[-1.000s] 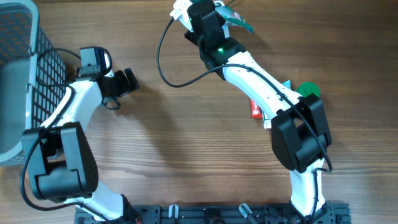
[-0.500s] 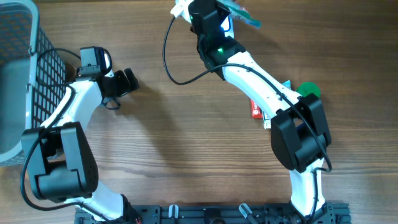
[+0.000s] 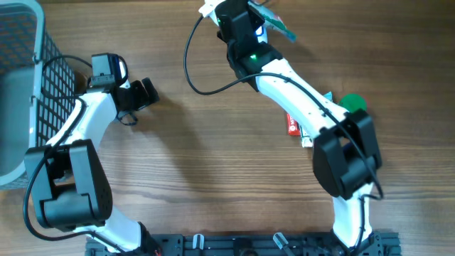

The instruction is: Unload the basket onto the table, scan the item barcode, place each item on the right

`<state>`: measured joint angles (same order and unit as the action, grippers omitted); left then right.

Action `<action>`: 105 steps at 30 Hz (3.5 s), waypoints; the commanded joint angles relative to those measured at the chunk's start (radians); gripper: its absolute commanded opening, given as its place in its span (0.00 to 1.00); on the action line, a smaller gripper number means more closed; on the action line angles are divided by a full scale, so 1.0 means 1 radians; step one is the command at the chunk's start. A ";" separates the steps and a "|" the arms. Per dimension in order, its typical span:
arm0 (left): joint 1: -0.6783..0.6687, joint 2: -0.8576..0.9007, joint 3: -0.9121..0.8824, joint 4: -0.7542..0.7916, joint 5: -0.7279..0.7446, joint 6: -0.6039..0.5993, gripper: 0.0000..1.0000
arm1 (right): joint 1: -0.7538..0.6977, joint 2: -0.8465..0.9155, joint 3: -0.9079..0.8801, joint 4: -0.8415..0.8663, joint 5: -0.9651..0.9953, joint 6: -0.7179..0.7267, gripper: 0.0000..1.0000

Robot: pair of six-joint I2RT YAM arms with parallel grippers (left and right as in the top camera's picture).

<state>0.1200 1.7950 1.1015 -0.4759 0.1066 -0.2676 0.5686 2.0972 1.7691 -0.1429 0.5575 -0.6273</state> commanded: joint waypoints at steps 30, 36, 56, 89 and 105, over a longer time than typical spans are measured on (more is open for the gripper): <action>0.007 -0.014 0.012 0.002 0.005 -0.002 1.00 | -0.175 -0.241 -0.276 -0.880 -0.602 0.694 1.00; 0.007 -0.014 0.012 0.002 0.005 -0.002 1.00 | -0.175 -0.241 -0.276 -0.628 -0.602 0.694 1.00; 0.007 -0.014 0.012 0.002 0.005 -0.002 1.00 | -0.175 -0.237 -0.277 -0.497 -0.602 0.694 1.00; 0.007 -0.014 0.012 0.002 0.005 -0.002 1.00 | -0.201 -1.368 -0.378 -0.660 -0.603 0.670 1.00; 0.007 -0.014 0.012 0.002 0.005 -0.002 1.00 | -0.496 -2.094 -1.373 0.177 -0.810 0.603 1.00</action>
<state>0.1200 1.7950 1.1019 -0.4770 0.1070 -0.2676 0.0856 0.0677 0.5205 -0.0868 -0.1726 0.0414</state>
